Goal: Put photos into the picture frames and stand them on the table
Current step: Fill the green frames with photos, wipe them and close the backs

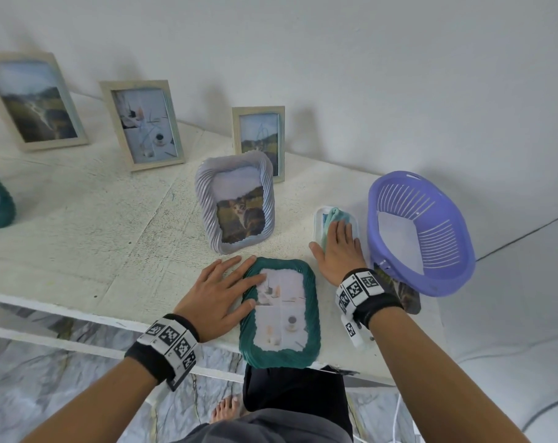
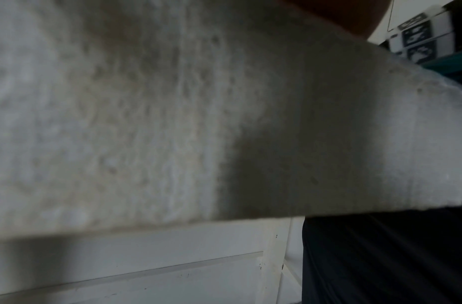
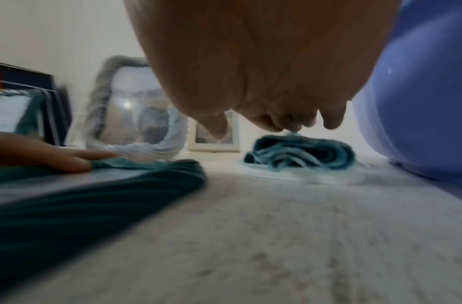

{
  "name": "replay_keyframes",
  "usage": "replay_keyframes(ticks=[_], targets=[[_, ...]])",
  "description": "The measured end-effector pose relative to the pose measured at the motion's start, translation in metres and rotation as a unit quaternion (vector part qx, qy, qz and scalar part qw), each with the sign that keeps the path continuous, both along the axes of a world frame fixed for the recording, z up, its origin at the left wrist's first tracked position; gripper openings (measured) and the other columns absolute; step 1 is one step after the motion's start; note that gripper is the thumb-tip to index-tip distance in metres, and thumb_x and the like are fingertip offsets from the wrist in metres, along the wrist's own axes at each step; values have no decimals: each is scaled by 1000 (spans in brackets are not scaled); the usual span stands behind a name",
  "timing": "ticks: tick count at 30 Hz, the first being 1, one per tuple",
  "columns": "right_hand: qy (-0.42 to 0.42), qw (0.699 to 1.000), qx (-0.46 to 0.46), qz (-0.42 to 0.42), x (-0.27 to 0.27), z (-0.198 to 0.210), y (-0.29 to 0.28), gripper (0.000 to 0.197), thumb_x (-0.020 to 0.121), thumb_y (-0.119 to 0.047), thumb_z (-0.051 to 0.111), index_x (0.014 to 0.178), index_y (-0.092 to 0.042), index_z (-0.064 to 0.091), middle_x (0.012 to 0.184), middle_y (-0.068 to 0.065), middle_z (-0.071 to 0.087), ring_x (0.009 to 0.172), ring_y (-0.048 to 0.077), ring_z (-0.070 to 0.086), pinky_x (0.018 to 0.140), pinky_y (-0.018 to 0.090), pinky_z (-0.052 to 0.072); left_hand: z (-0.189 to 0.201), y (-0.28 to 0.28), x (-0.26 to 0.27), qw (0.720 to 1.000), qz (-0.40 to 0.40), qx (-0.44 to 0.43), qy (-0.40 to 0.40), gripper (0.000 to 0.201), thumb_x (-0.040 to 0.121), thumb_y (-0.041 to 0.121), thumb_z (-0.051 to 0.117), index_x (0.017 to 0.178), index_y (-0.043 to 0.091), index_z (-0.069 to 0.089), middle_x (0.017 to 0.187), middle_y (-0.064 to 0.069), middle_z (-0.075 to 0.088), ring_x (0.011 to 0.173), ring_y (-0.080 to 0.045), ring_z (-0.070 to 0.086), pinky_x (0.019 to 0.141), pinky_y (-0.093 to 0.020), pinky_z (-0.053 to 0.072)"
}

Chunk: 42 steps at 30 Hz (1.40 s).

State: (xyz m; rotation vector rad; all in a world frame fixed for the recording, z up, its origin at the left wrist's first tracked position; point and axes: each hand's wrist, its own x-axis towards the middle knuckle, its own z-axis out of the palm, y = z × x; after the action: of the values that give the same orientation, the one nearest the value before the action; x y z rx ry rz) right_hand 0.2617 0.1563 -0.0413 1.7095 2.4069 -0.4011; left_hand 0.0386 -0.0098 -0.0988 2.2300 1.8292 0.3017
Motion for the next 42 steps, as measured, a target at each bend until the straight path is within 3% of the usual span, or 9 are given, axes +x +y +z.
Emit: replay_keyframes(ticks=[6, 12, 16, 19, 21, 24, 28, 34, 42], targets=[[122, 987, 104, 2, -2, 14, -75, 54, 100, -31, 37, 147, -7, 28, 129, 17, 49, 117, 32, 43, 94, 40, 42, -2, -3, 1, 995, 45, 39, -85, 65, 95, 62, 34, 152, 31, 30, 156, 5, 34, 141, -16, 32, 116, -42, 28], [173, 981, -33, -84, 7, 0, -130, 57, 96, -41, 37, 148, -23, 27, 126, 2, 53, 114, 24, 48, 94, 39, 44, 14, -24, 28, 976, 160, 55, -136, 68, 91, 57, 33, 141, 14, 46, 126, -3, 55, 107, -20, 51, 91, -40, 47], [425, 863, -118, -247, 13, -2, -137, 23, 94, -30, 53, 117, -32, 50, 107, -8, 62, 96, 10, 60, 87, 29, 49, 36, -39, 61, 954, 214, -57, -203, 95, 75, 73, 22, 152, 16, 27, 142, -3, 44, 122, -20, 39, 105, -33, 35], [544, 755, -172, -321, 14, 4, -140, 30, 94, -24, 52, 107, 1, 65, 107, 19, 69, 97, 36, 65, 88, 51, 52, 48, -39, 74, 934, 233, -97, -254, 108, 68, 83, 25, 155, 19, 15, 149, 0, 39, 131, -22, 31, 113, -35, 26], [596, 715, -207, -301, 9, 16, -146, 29, 99, -22, 49, 109, -2, 67, 106, 17, 70, 100, 35, 66, 85, 48, 54, 51, -36, 79, 919, 244, -112, -288, 112, 66, 89, 30, 155, 23, 14, 149, 5, 38, 136, -21, 30, 116, -36, 22], [630, 700, -236, -242, 1, 36, -155, 29, 102, -27, 42, 117, -15, 65, 107, 5, 72, 99, 21, 68, 82, 35, 52, 57, -32, 80, 854, 272, -130, -423, 115, 59, 94, 46, 153, 34, 17, 143, 13, 40, 137, -17, 36, 116, -40, 31], [688, 660, -236, -185, -13, 50, -164, 27, 102, -20, 43, 121, -14, 61, 111, 11, 69, 103, 25, 66, 83, 47, 55, 77, -31, 80, 731, 251, -146, -617, 112, 55, 88, 62, 149, 42, 23, 143, 10, 50, 122, 0, 54, 103, -29, 44], [604, 789, -77, -82, -22, 52, -171, 28, 93, -20, 63, 120, -25, 58, 102, -4, 65, 93, 20, 66, 73, 38, 59, 97, -31, 74, 656, 175, -172, -714, 104, 62, 86, 63, 149, 36, 35, 143, -2, 53, 131, -21, 52, 110, -55, 39], [451, 890, 67, -15, -5, 74, -160, 19, 83, -29, 68, 101, -29, 62, 76, -7, 55, 69, 14, 55, 61, 27, 49, 104, -28, 67, 691, 192, -154, -680, 89, 57, 71, 66, 139, 46, 41, 110, 21, 67, 111, -12, 59, 97, -44, 45]])
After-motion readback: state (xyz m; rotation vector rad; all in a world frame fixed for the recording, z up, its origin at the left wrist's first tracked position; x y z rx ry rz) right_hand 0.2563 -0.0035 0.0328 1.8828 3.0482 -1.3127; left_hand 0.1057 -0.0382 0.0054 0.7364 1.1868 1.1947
